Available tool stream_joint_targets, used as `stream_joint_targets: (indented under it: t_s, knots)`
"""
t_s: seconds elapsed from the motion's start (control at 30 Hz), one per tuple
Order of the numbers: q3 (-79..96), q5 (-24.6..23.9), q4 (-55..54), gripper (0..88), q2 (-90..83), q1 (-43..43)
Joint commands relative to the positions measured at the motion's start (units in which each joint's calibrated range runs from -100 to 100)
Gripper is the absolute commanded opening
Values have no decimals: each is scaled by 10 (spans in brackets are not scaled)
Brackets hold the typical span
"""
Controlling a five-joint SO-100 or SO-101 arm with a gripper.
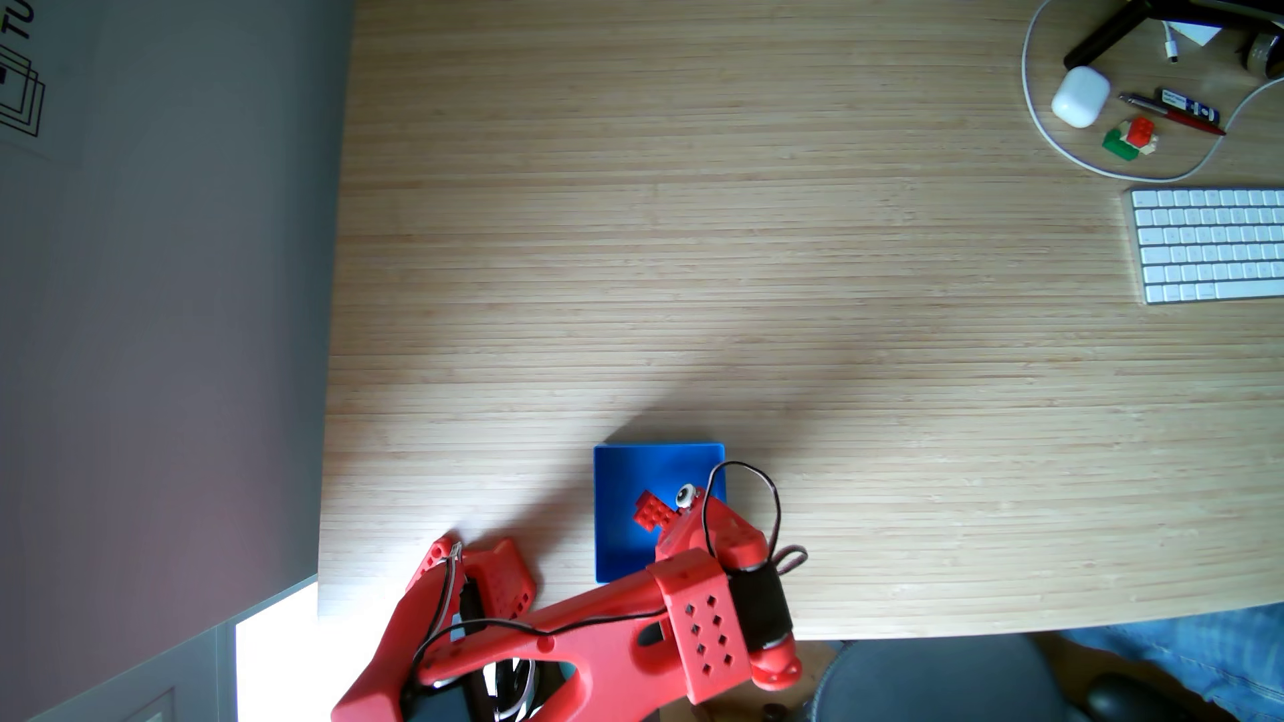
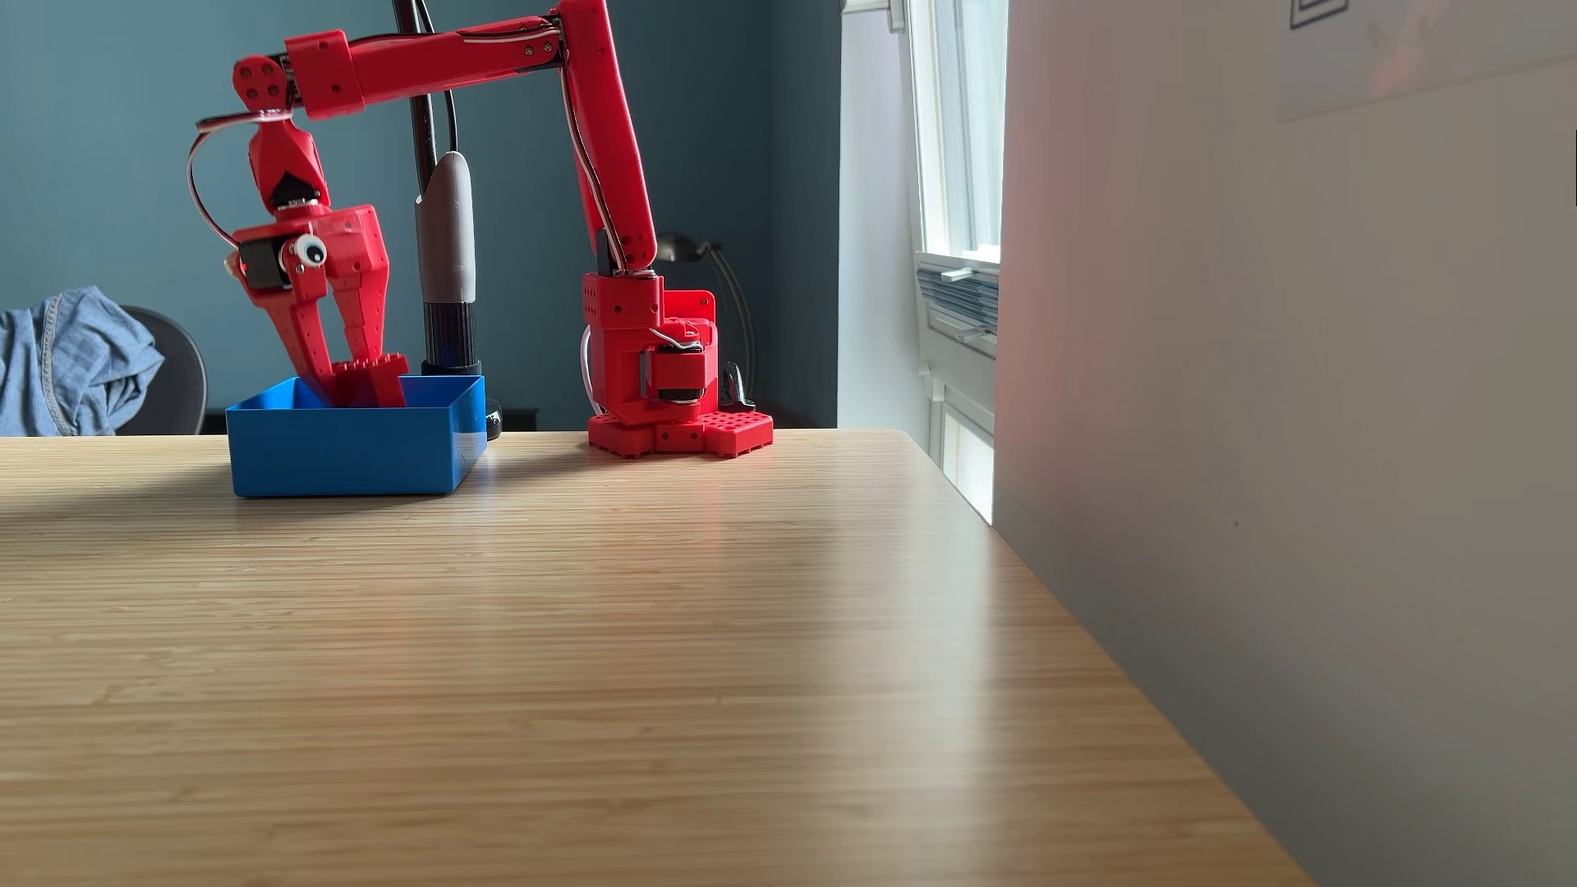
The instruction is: Put the red lego brick in blue bin
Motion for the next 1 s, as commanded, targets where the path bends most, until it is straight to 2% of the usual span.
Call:
stream_joint_targets:
  t_s: [0.0, 0.13, 0.37, 0.53, 0.63, 0.8, 0.97]
  knots:
    - [37, 1, -60, 1, -52, 3]
    - [75, 0, -106, 1, -52, -1]
    - [85, 1, -108, 2, -52, -5]
    - [91, 0, -106, 127, -52, -6]
    - [92, 0, -100, 173, -52, -6]
    - [68, 0, -56, 195, -52, -13]
    - [9, 0, 11, 179, -52, -19]
